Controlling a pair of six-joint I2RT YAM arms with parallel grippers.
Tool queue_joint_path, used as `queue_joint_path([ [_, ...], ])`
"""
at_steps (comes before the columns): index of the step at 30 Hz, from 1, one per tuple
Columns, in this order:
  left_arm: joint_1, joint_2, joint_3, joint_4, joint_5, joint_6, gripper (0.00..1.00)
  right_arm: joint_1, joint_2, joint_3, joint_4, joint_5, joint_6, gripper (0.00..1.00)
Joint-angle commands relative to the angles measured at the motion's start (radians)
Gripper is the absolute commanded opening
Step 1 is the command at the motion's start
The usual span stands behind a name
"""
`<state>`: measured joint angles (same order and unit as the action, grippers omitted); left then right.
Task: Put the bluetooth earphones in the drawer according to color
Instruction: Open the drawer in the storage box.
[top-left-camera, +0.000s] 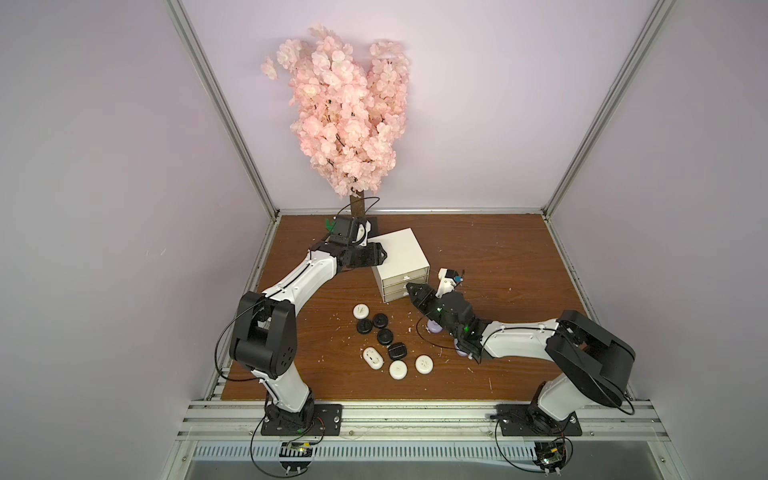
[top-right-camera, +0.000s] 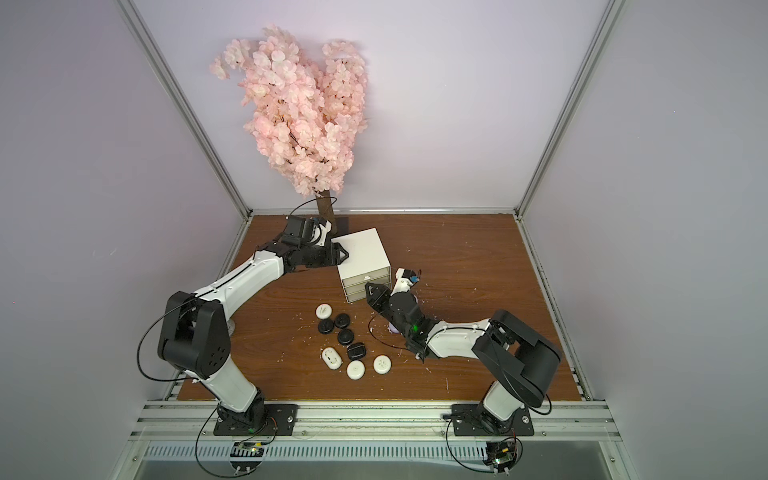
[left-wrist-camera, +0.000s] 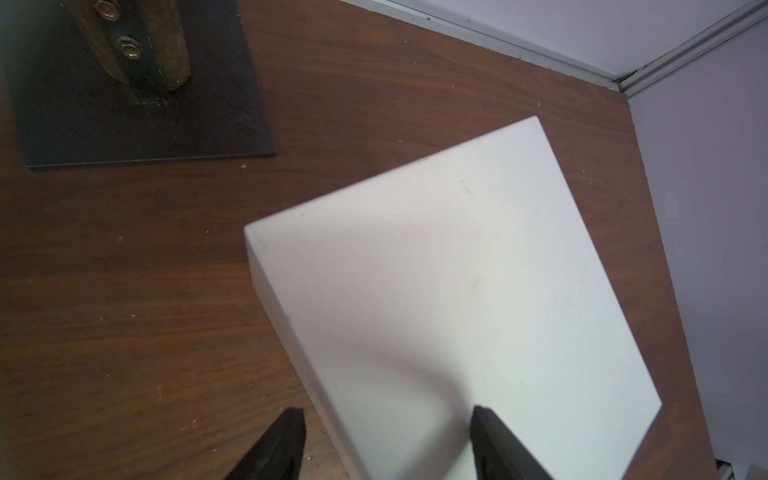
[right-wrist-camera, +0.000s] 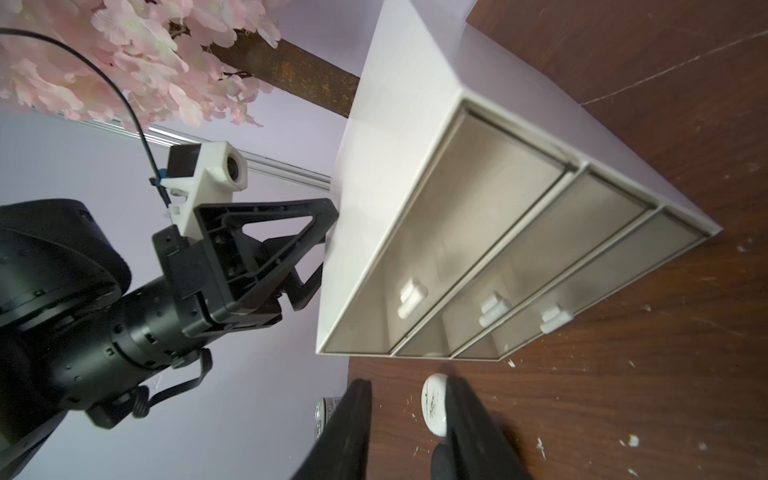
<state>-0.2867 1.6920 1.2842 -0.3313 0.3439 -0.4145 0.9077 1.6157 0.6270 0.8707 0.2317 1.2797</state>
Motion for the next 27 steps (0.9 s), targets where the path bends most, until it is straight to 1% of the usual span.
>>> queue_joint_path([
  [1,0.014,0.027,-0.012,-0.011,0.008,0.01,0.64,0.005,0.026,0.049,0.073,0.033,0.021,0.36],
  [9,0.013,0.032,-0.019,-0.011,0.012,0.01,0.52,0.006,0.08,0.068,0.138,0.063,0.054,0.33],
  [16,0.014,0.035,-0.023,-0.012,0.011,0.013,0.48,0.006,0.123,0.061,0.21,0.071,0.113,0.31],
  [19,0.013,0.037,-0.022,-0.012,0.009,0.013,0.47,0.006,0.138,0.05,0.26,0.077,0.137,0.3],
  [27,0.011,0.04,-0.021,-0.013,0.006,0.016,0.46,0.003,0.172,0.042,0.303,0.094,0.193,0.29],
])
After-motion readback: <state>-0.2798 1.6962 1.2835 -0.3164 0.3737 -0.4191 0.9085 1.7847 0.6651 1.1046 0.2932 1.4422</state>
